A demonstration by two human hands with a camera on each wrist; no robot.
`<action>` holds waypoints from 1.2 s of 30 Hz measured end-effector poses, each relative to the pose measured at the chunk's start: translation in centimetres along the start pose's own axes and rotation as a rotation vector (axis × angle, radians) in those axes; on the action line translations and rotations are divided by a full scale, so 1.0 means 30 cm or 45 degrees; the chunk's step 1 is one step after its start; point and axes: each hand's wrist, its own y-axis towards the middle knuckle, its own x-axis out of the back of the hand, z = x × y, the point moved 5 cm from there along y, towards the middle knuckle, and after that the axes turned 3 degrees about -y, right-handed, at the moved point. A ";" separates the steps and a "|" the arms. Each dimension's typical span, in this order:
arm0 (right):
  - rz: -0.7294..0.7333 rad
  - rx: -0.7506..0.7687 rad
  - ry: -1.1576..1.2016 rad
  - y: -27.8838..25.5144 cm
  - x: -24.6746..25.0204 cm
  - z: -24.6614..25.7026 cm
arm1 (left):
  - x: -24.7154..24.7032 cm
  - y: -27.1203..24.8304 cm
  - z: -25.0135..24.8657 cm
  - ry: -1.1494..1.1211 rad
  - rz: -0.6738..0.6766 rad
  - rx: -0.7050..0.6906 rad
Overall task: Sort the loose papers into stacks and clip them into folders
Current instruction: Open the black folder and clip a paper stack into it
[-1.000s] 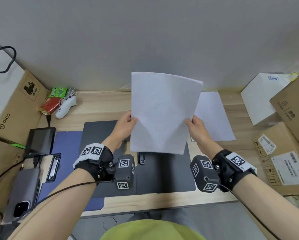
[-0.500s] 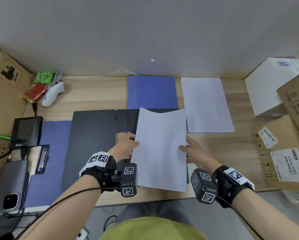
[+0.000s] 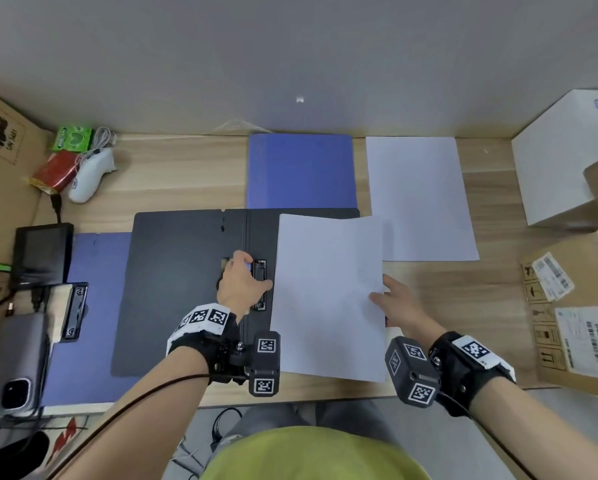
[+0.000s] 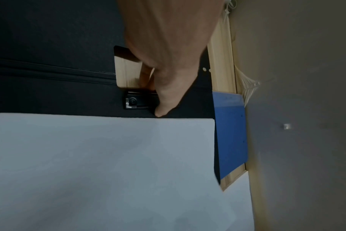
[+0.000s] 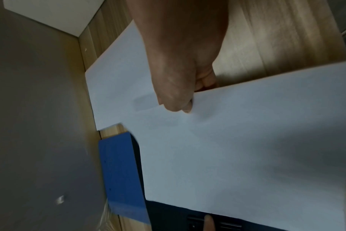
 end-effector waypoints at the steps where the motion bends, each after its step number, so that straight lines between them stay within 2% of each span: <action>1: 0.000 0.022 0.001 0.005 0.002 0.003 | 0.000 0.002 -0.001 0.025 -0.016 -0.014; 8: 0.033 0.135 0.003 0.044 0.012 0.015 | 0.021 -0.001 -0.025 0.076 0.039 -0.116; 17: -0.011 0.233 -0.042 0.046 -0.001 0.041 | 0.045 -0.004 0.001 -0.040 0.145 -0.152; 36: -0.063 0.302 -0.148 -0.012 -0.025 0.049 | 0.048 -0.005 0.013 -0.021 0.170 -0.186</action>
